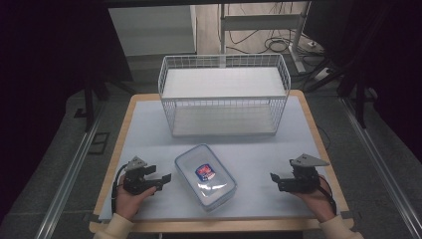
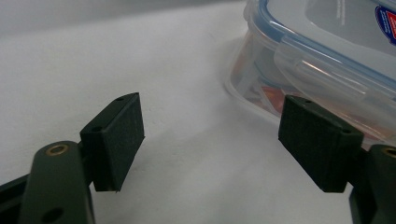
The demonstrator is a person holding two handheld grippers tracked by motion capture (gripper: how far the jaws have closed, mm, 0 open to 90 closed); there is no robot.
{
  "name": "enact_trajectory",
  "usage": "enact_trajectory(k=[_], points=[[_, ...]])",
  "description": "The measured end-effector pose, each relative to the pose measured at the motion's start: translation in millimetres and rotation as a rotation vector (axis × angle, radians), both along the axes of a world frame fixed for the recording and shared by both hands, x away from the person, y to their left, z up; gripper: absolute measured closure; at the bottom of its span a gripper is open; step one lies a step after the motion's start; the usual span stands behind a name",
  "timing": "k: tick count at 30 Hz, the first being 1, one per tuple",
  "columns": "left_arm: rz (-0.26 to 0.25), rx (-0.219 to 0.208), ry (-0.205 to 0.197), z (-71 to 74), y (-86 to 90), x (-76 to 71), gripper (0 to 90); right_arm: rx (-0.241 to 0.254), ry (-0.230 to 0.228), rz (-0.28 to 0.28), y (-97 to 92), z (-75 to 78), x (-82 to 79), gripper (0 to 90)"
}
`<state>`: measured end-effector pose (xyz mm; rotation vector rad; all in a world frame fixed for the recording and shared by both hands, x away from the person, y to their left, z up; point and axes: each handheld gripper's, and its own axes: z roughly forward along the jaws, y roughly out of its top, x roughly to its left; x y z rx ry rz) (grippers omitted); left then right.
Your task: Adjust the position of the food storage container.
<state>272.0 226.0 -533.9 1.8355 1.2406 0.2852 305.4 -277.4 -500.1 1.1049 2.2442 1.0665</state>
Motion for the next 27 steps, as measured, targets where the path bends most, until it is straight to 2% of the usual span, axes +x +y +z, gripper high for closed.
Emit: enact_trajectory(k=[6,9,12,15,19,20,21,23,24,27], points=[[0.003,-0.005,-0.005,2.6,0.9,-0.6,24.0,-0.026,-0.008,-0.004,1.4,-0.8,-2.1,11.7],[0.018,-0.005,0.01,4.4,2.7,-1.0,27.2,-0.043,-0.011,-0.001,3.0,-1.8,-2.1,11.7],[0.018,-0.023,0.022,6.6,4.9,-1.3,32.2,-0.064,-0.013,0.002,4.7,-3.8,-2.7,11.7],[0.003,-0.024,0.015,9.4,4.3,-2.5,39.6,-0.069,-0.025,0.01,5.4,-3.4,-3.8,11.7],[-0.034,-0.014,-0.006,15.5,1.3,-6.7,59.8,-0.079,-0.029,0.009,5.7,-3.7,-4.1,11.7],[-0.043,-0.013,-0.012,18.0,0.7,-8.3,59.8,-0.081,-0.027,0.008,5.6,-4.0,-4.0,11.7],[-0.053,-0.014,-0.019,20.9,0.4,-10.1,64.2,-0.083,-0.027,0.007,5.5,-4.2,-3.9,11.7],[-0.064,-0.027,-0.032,27.2,-0.6,-14.4,74.4,-0.088,-0.028,0.005,5.5,-4.3,-4.0,11.8],[-0.076,-0.051,-0.049,32.3,-1.2,-19.6,80.7,-0.091,-0.028,0.003,5.6,-3.8,-4.5,11.8],[-0.107,-0.066,-0.047,35.1,-3.6,-25.0,84.5,-0.093,-0.032,0.004,6.1,-3.7,-5.1,11.9]])
